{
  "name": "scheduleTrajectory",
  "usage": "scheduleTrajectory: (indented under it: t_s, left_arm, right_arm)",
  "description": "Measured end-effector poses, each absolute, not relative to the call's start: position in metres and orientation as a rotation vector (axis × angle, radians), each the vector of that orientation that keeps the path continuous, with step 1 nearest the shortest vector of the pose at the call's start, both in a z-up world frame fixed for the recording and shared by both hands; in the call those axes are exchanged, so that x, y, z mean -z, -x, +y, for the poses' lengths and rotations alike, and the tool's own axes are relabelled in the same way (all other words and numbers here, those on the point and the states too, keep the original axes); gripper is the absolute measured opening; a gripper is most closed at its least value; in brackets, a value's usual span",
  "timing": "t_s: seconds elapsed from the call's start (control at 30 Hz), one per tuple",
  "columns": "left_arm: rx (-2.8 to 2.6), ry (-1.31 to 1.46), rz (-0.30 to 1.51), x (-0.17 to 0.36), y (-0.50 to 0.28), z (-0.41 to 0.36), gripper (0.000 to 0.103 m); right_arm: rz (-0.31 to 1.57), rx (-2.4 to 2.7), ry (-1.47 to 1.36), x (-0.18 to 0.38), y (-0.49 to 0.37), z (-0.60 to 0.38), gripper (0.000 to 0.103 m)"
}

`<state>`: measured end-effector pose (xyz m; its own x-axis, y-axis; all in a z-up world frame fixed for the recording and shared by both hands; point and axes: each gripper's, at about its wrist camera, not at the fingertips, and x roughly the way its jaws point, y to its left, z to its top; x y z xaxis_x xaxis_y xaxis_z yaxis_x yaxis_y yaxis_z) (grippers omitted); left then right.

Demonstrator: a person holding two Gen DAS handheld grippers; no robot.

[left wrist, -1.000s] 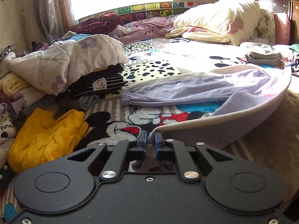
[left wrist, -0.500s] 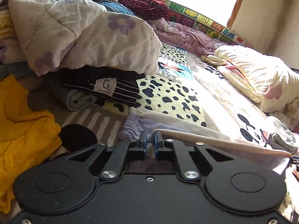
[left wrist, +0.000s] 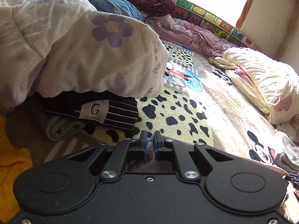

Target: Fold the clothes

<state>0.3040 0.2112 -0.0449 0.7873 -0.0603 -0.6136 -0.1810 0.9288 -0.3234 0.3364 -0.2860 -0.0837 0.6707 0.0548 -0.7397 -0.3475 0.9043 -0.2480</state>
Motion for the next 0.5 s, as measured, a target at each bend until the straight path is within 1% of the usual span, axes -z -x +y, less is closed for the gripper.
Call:
scheduleTrajectory:
  t_s: [0.1,0.13,0.17,0.33,0.43,0.47,0.5]
  left_arm:
    - [-0.076,0.390,0.691,0.050,-0.320,0.217,0.003]
    - [-0.080,0.387,0.694,0.051,-0.324,0.218,0.002]
    - [-0.080,0.389,0.697,0.053,-0.327,0.219,0.001]
    - [-0.069,0.392,0.714,0.058,-0.337,0.221,0.001]
    - [-0.053,0.380,0.729,0.062,-0.335,0.220,0.001]
    - [-0.069,0.383,0.730,0.065,-0.335,0.222,0.003]
    - [-0.079,0.396,0.729,0.068,-0.334,0.225,0.012]
  right_arm:
    - [0.821,-0.230,0.366,0.086,-0.349,-0.286,0.011]
    - [0.824,-0.228,0.364,0.087,-0.352,-0.285,0.003]
    - [0.826,-0.221,0.366,0.087,-0.356,-0.285,0.001]
    - [0.842,-0.220,0.337,0.093,-0.367,-0.287,0.001]
    - [0.851,-0.247,0.261,0.095,-0.365,-0.292,0.001]
    - [0.850,-0.247,0.235,0.096,-0.365,-0.295,0.003]
    - [0.849,-0.252,0.208,0.097,-0.364,-0.298,0.004]
